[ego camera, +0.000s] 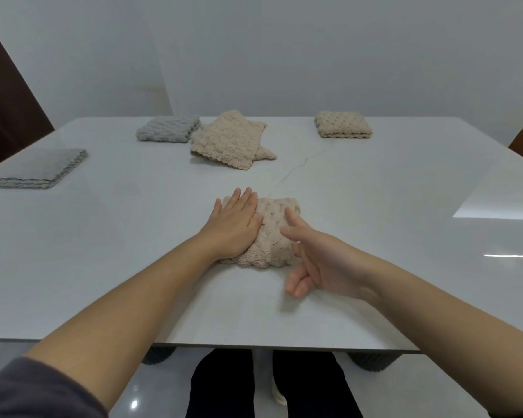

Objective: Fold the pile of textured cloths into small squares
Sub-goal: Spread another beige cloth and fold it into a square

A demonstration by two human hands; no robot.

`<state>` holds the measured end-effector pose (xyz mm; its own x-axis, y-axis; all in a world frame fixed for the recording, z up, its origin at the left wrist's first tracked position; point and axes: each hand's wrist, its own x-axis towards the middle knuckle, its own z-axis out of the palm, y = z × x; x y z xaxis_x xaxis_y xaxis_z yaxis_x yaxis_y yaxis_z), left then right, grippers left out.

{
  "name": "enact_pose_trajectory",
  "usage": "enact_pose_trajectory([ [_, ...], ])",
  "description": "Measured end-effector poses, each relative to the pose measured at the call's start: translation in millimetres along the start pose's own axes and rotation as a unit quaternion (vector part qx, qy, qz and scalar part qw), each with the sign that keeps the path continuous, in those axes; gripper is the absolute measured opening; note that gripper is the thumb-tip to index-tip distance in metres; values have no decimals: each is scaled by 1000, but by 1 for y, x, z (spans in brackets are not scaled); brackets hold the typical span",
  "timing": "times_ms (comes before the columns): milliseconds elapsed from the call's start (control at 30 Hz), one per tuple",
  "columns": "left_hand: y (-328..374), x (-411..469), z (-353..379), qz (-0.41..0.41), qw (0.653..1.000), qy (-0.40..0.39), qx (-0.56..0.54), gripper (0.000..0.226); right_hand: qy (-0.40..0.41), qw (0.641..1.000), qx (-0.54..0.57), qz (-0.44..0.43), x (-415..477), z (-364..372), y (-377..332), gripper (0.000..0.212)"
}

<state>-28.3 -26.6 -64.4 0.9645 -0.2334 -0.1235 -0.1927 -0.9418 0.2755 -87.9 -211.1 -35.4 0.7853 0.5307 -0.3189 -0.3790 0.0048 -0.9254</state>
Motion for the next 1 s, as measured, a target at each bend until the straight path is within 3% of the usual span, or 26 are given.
enact_pose_trajectory([
  [500, 3, -3, 3, 3, 999, 28, 33, 58, 29, 997, -66, 31, -18, -18, -7, 61],
  [733, 5, -5, 3, 7, 998, 52, 29, 59, 119, 979, -166, 20, -14, -16, -8, 57],
  [800, 6, -7, 0, 7, 997, 74, 9, 58, 189, 942, -274, -29, -10, -17, -9, 58],
  [867, 6, -12, -4, 5, 994, 106, -9, 57, 245, 874, -404, -116, -4, -14, -12, 56],
  [933, 6, -18, -7, -1, 991, 130, -13, 57, 263, 804, -506, -170, 10, -6, -16, 54],
  [1000, 6, -24, -8, -14, 990, 137, -8, 58, 237, 760, -586, -151, 30, 5, -16, 55],
])
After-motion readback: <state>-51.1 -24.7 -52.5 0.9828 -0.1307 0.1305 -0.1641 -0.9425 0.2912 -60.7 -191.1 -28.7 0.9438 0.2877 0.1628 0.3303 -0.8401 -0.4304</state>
